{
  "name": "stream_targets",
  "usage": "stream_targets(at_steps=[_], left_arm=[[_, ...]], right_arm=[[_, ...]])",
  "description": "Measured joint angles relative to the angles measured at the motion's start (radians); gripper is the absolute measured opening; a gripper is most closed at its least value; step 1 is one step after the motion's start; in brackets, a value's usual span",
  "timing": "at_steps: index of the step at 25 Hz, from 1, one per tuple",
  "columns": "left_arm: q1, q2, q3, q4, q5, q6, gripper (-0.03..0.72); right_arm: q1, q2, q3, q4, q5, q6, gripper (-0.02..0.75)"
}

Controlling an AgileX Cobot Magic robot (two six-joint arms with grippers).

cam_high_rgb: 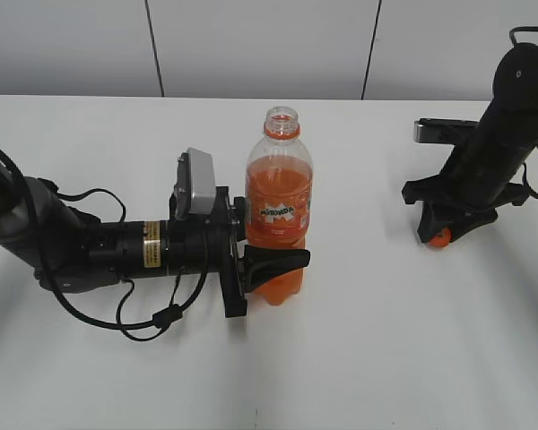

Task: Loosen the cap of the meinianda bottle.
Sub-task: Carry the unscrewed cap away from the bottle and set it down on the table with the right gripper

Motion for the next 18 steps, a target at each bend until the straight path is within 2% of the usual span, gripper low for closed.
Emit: stream_targets(at_steps=[6,18], left_arm=[[0.0,0.0,0.0,0.0,0.0,0.0,0.372],[0.0,0.0,0.0,0.0,0.0,0.0,0.372]], right_arm=[[0.0,0.0,0.0,0.0,-0.006,0.0,0.275],[0.0,0.0,0.0,0.0,-0.007,-0.021,0.562]])
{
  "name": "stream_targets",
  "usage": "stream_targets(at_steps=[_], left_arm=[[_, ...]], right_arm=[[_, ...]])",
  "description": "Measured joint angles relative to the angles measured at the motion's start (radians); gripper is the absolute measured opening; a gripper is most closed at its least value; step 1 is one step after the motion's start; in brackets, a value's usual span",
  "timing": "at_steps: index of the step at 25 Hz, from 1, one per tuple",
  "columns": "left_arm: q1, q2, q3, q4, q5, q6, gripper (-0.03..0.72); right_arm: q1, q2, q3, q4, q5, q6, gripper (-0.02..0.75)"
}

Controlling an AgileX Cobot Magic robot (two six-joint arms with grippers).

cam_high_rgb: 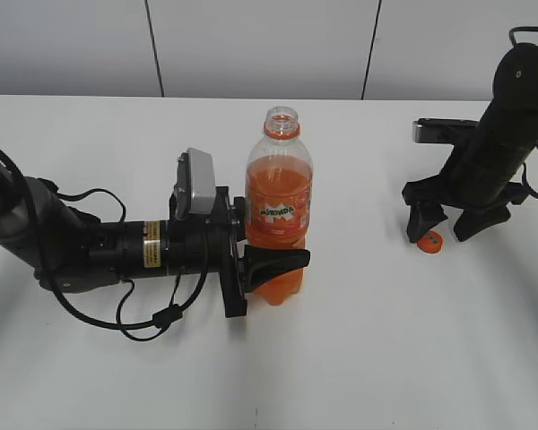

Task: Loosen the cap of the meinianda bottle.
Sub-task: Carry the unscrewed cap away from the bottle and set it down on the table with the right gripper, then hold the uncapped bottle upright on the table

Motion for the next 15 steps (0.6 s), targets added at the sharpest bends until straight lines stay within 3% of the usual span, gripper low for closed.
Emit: stream_targets(at_steps=[15], left_arm=[[0.0,0.0,0.0,0.003,0.001,0.0,0.372]], right_arm=[[0.0,-0.149,-0.002,-0.001,0.019,-0.007,0.577]])
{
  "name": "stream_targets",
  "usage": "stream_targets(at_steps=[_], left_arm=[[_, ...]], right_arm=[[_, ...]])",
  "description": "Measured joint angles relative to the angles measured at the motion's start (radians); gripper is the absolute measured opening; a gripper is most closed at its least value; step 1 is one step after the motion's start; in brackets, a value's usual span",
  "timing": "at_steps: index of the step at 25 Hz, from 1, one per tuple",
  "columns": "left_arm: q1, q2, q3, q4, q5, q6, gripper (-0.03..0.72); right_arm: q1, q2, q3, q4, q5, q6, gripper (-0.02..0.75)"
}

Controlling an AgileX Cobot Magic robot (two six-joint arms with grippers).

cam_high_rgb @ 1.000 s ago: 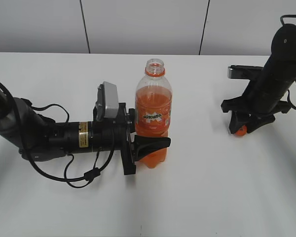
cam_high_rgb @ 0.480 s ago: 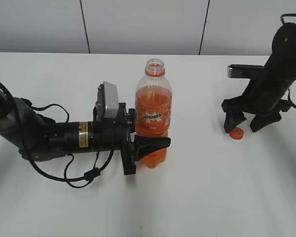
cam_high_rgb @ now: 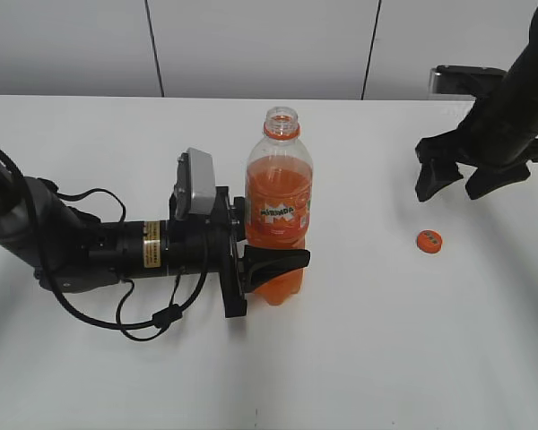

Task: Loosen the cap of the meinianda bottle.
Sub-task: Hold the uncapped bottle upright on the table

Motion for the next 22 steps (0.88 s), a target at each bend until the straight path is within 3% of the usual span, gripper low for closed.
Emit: stream_targets(at_steps=[3,11,22], left_arm=[[0.0,0.0,0.0,0.0,0.0,0.0,0.372],[0.0,0.011,0.007,0.012,0.059,-0.003,0.462],[0.0,-0.033,0.007,0.0,0.074,-0.1,0.561]], right_arm=[[0.0,-0.004,-0.001,-0.001,0.006,-0.003,0.577],[0.0,-0.006,-0.001,-0.005,0.012,-0.005,0.577],[0.0,-0.006,-0.001,-0.005,0.012,-0.013,0.578]])
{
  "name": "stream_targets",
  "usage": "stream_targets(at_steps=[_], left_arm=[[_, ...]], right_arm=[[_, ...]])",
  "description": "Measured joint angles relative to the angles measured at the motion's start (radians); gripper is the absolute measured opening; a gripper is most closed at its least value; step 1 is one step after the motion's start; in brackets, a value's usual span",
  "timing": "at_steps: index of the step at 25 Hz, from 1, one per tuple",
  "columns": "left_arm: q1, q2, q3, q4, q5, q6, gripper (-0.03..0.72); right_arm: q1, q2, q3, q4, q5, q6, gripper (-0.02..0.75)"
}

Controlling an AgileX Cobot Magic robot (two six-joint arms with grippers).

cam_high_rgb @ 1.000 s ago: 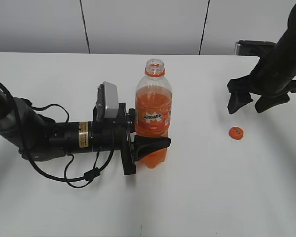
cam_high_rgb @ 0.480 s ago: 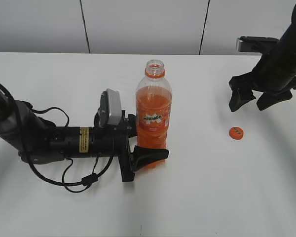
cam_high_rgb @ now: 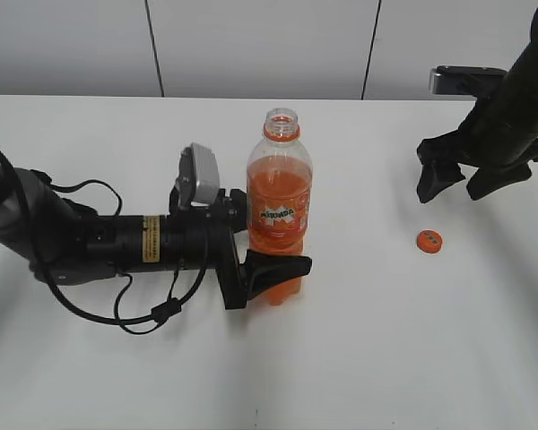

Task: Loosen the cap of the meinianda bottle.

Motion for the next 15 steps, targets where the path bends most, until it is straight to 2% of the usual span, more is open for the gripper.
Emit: stream_targets(at_steps=[15], left_arm=[[0.0,-0.288,0.001,0.049,0.003,-0.297,0.562]], right_arm=[[0.0,0.0,0.0,-0.001,0.002,-0.004,0.578]])
